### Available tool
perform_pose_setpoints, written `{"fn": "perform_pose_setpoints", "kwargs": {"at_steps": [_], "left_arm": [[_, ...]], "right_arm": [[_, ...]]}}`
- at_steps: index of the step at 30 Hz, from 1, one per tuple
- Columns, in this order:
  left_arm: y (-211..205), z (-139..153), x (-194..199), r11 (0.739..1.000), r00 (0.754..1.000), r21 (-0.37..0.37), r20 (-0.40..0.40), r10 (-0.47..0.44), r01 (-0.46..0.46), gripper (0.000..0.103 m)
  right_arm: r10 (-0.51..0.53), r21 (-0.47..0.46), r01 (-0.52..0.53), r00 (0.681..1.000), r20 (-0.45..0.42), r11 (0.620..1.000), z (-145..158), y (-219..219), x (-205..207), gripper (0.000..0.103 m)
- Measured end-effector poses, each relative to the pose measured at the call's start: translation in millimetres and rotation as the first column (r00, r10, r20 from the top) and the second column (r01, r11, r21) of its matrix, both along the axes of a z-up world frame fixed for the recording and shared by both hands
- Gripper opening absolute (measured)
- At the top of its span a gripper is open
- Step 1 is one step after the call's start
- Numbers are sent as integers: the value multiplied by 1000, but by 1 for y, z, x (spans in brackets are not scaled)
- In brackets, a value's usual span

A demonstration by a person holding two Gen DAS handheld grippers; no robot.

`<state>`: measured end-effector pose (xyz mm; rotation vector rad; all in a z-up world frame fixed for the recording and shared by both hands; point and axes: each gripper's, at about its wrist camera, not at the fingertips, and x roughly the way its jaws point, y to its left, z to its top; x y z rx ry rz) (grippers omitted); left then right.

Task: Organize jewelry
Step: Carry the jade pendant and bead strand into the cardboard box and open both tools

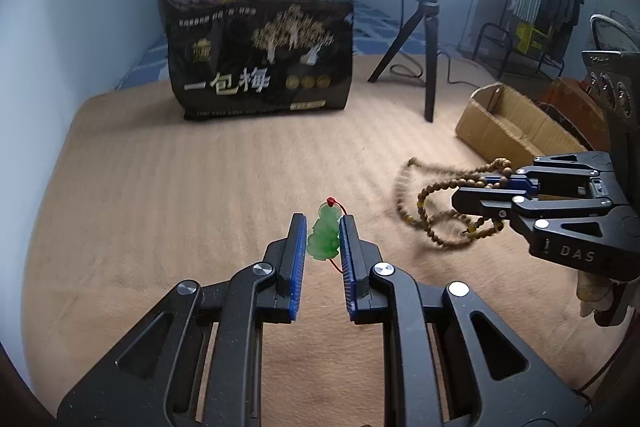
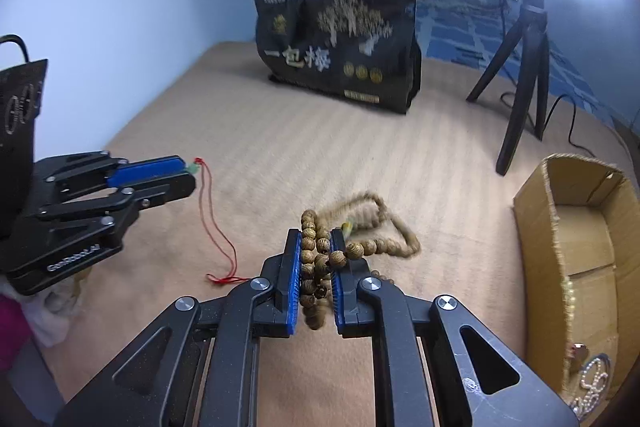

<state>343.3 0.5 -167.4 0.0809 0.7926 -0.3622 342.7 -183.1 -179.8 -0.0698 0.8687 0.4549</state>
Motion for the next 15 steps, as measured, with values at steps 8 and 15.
{"fn": "perform_pose_setpoints", "kwargs": {"at_steps": [8, 15], "left_arm": [[-14, 27, -6, 1000, 999, -22, 50, -17, 18, 15], [-29, 46, -10, 999, 996, -30, 79, -33, 36, 15]], "right_arm": [[5, 8, -5, 998, 63, 1000, 29, -18, -17, 11], [-10, 17, 8, 993, 120, 1000, 61, -41, -29, 11]]}}
